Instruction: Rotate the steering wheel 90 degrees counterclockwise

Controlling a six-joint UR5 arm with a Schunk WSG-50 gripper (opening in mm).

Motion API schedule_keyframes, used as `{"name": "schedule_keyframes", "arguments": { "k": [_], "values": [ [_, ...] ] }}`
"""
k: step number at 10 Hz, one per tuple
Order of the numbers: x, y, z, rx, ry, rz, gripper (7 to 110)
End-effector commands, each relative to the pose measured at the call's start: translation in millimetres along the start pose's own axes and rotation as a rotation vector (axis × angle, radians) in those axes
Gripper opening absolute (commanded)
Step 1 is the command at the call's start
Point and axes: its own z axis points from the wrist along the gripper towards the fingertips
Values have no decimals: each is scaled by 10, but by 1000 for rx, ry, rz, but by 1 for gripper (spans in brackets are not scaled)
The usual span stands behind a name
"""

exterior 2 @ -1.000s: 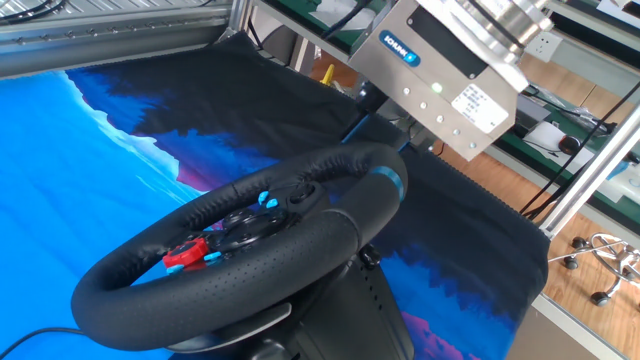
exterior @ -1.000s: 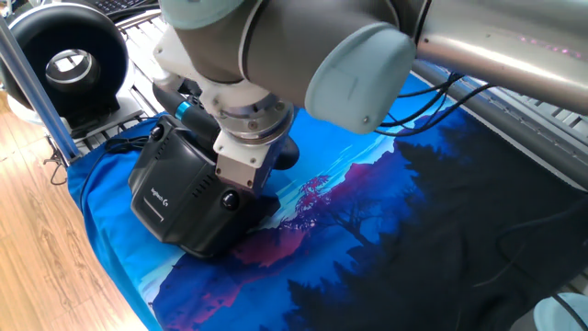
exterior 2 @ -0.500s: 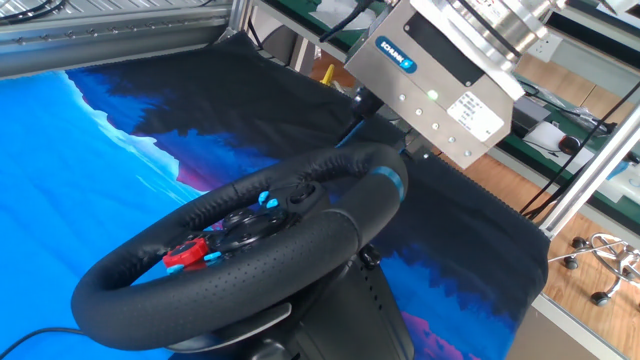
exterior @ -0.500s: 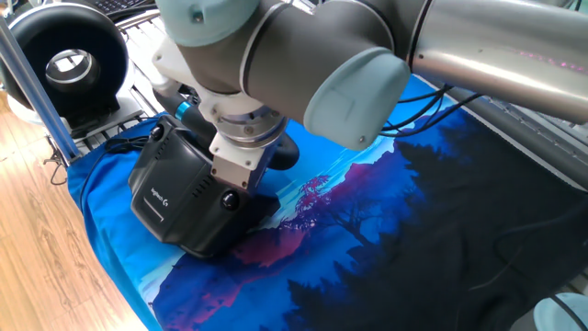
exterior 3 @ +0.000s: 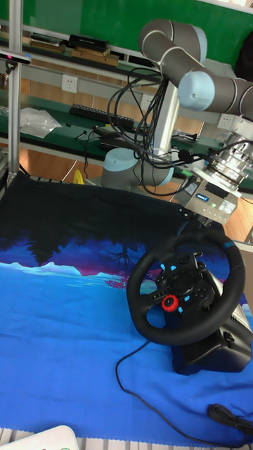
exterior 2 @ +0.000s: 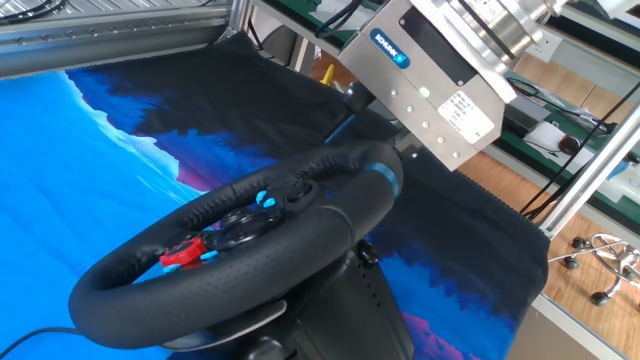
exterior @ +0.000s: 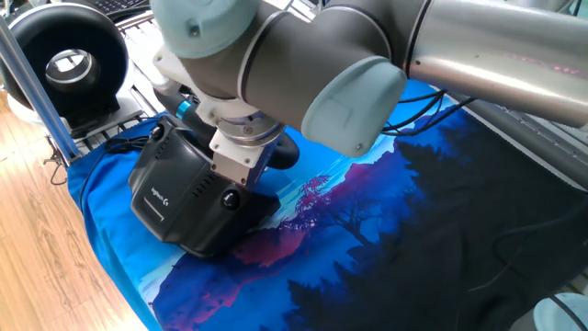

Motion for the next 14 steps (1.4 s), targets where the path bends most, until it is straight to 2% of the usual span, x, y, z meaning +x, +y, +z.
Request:
{"name": "schedule_keyframes", "arguments": {
  "k": [1, 4, 9, 10, 13, 14],
  "values": [
    [-43, 28, -22, 41, 10, 49, 44],
    [-65, 137, 25, 62, 18, 70, 44],
    [-47, 262, 48, 47, 31, 106, 44],
    [-46, 259, 51, 47, 31, 112, 22],
    [-40, 214, 64, 53, 29, 121, 22],
    [-39, 193, 61, 61, 29, 127, 7]
  ]
}}
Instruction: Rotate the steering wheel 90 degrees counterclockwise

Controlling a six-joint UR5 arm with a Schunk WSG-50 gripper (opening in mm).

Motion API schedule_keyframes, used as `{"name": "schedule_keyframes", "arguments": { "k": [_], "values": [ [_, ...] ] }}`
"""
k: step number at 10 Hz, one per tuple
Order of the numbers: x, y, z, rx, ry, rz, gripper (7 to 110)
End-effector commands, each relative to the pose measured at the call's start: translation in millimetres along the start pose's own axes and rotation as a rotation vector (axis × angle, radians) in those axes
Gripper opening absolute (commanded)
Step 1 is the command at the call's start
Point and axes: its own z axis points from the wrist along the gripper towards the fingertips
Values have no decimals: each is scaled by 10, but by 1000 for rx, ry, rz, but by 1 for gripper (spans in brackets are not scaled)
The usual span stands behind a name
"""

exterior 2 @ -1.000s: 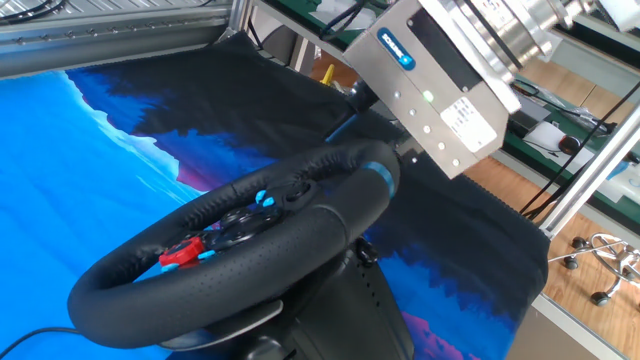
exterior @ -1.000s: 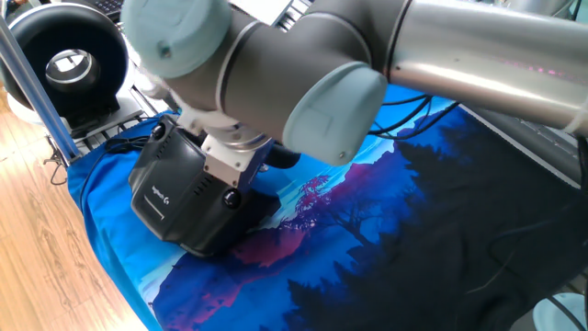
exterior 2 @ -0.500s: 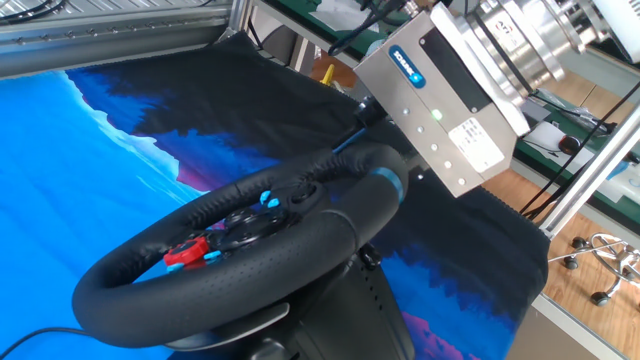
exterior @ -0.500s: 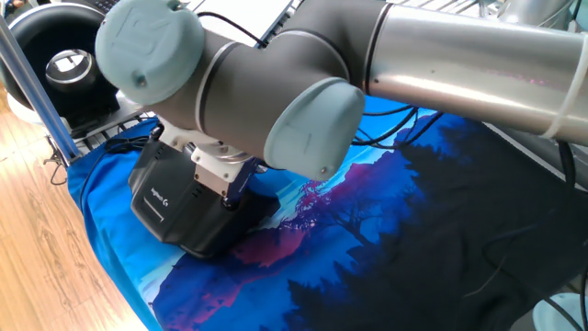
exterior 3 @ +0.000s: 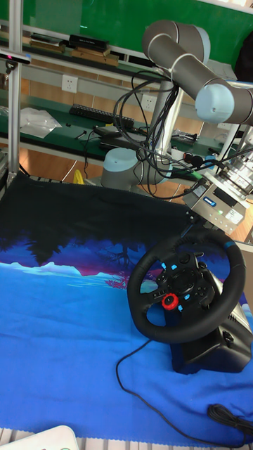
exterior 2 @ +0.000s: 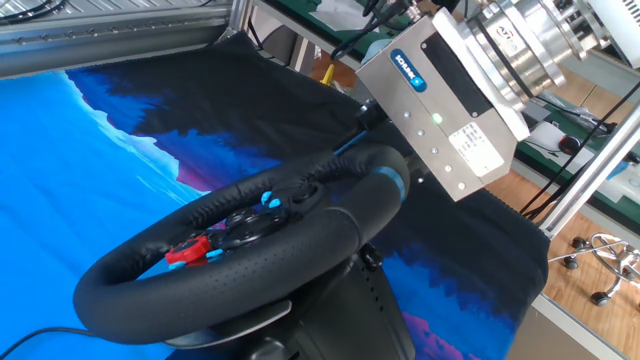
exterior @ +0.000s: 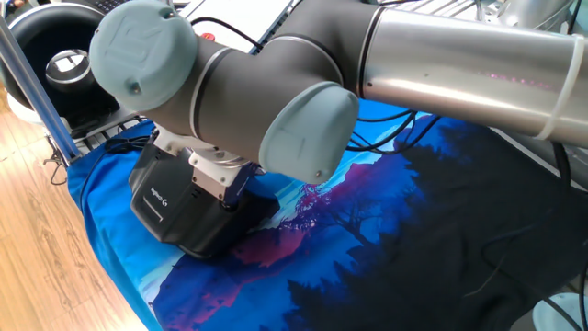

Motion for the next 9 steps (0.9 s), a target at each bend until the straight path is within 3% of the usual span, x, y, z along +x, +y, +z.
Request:
{"name": "schedule_keyframes", "arguments": {
  "k": [1, 9],
  "values": [
    [13, -27, 6, 4, 6, 22, 7],
    [-12, 25, 161, 10, -17, 14, 7]
  ]
}}
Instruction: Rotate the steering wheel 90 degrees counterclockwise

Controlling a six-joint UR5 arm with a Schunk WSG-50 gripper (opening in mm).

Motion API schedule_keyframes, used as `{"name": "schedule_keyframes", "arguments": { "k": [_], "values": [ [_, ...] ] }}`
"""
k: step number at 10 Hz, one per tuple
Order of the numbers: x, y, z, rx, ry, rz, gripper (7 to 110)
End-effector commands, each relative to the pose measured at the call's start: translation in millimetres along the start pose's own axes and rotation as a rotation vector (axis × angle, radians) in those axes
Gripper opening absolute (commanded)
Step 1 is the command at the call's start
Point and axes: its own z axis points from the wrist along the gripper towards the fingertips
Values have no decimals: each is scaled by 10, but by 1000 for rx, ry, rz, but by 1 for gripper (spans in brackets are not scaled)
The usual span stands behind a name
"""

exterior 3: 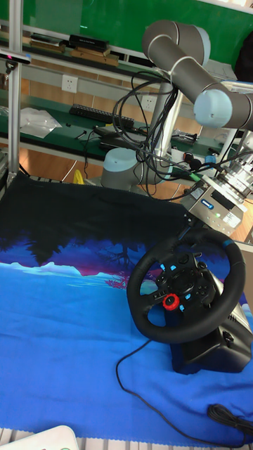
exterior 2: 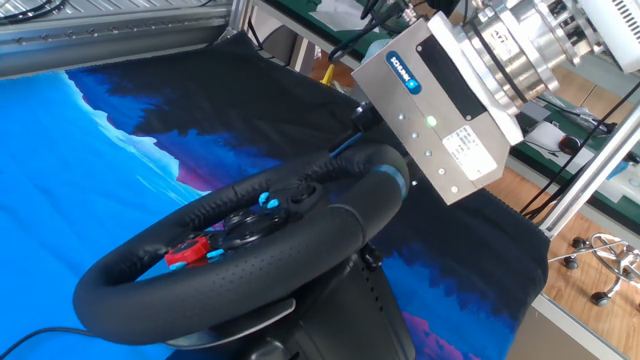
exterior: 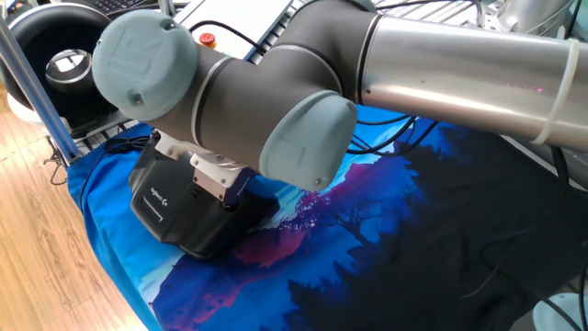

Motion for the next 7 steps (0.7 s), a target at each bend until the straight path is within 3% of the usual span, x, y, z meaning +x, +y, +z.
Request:
{"name": "schedule_keyframes", "arguments": {
  "k": [1, 4, 7],
  "values": [
    [-7, 34, 111, -15, -14, -6, 7],
    [-31, -16, 231, -20, -41, -26, 7],
    [-45, -7, 226, -21, -46, -36, 7]
  ]
}}
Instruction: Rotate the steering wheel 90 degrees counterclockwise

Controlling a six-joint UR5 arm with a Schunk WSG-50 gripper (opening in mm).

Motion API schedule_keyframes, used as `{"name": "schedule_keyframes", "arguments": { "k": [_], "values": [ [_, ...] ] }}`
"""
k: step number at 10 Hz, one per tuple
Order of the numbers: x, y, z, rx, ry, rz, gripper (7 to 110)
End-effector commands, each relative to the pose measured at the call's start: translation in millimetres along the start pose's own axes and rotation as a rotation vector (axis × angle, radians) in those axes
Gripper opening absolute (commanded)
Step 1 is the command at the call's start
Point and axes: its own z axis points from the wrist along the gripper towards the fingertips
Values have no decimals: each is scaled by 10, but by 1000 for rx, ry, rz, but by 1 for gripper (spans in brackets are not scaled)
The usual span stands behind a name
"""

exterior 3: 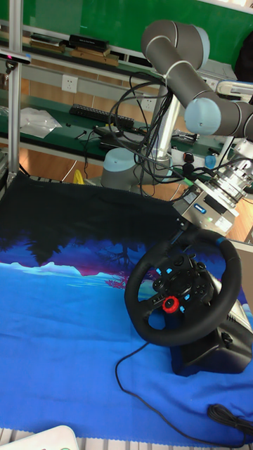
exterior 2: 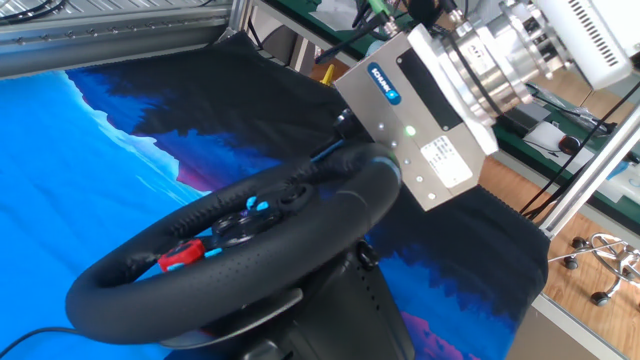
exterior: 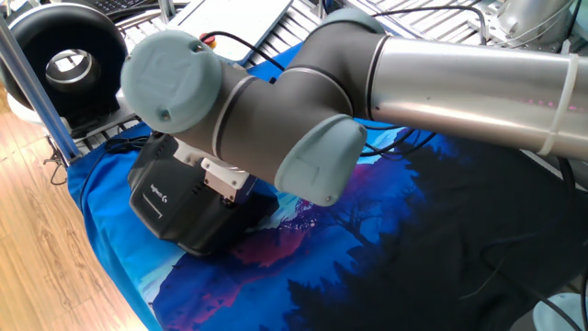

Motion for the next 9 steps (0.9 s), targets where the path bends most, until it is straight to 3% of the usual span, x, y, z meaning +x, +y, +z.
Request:
{"name": "schedule_keyframes", "arguments": {
  "k": [1, 4, 5, 8, 9],
  "values": [
    [-1, 16, 24, -15, -4, -9, 7],
    [112, 80, -87, -36, 58, -20, 7],
    [138, 159, -140, -69, 74, -25, 7],
    [45, 218, -271, -119, 48, -120, 7],
    [-12, 183, -288, -121, 30, -155, 22]
  ]
}}
